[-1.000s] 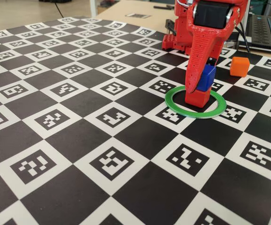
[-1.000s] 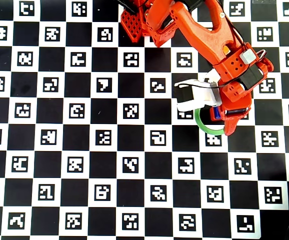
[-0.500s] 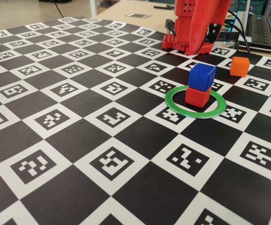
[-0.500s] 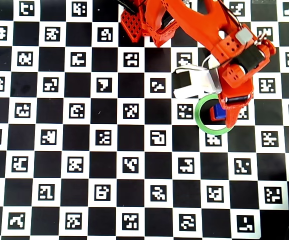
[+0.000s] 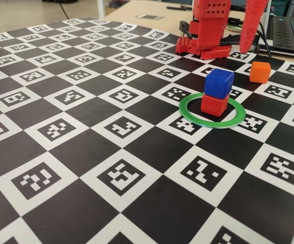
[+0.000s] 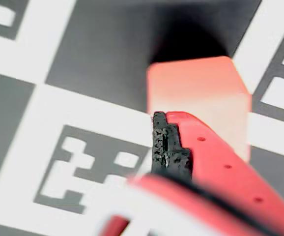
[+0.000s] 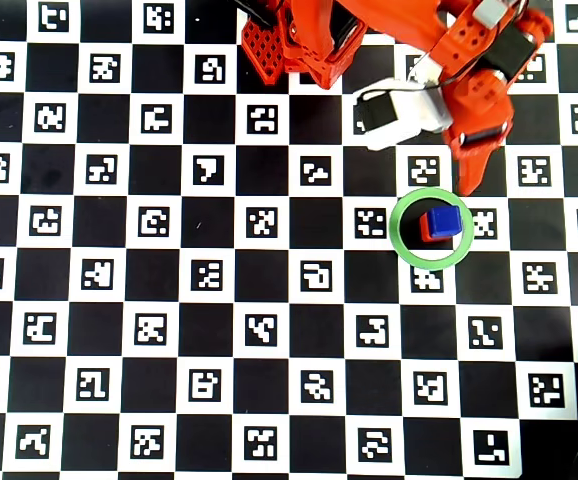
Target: Grab the red cube then put it in the green circle then put the blue cube on top and finally the orange cube on top
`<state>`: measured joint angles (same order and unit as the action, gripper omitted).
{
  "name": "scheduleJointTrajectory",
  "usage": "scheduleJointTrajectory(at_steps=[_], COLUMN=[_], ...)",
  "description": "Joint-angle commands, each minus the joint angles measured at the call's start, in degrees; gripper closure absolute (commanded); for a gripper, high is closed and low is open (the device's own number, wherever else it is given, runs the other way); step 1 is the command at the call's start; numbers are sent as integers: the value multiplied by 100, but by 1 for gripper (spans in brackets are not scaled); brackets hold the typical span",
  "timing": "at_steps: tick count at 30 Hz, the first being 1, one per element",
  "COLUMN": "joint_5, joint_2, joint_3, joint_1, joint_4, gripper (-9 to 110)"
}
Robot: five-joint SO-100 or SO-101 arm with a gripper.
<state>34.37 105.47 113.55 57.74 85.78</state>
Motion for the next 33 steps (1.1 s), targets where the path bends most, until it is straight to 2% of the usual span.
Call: scheduleJointTrajectory(at_steps=[1, 15, 25, 33], joint_5=[18, 2347, 2979, 2962], joint_2=[141, 281, -264, -246], joint_3=[-9, 105, 343, 1292], joint_1=[325, 1617, 2092, 2013], joint_4=[-97, -448, -1134, -2092], gripper=[52, 50, 45, 45])
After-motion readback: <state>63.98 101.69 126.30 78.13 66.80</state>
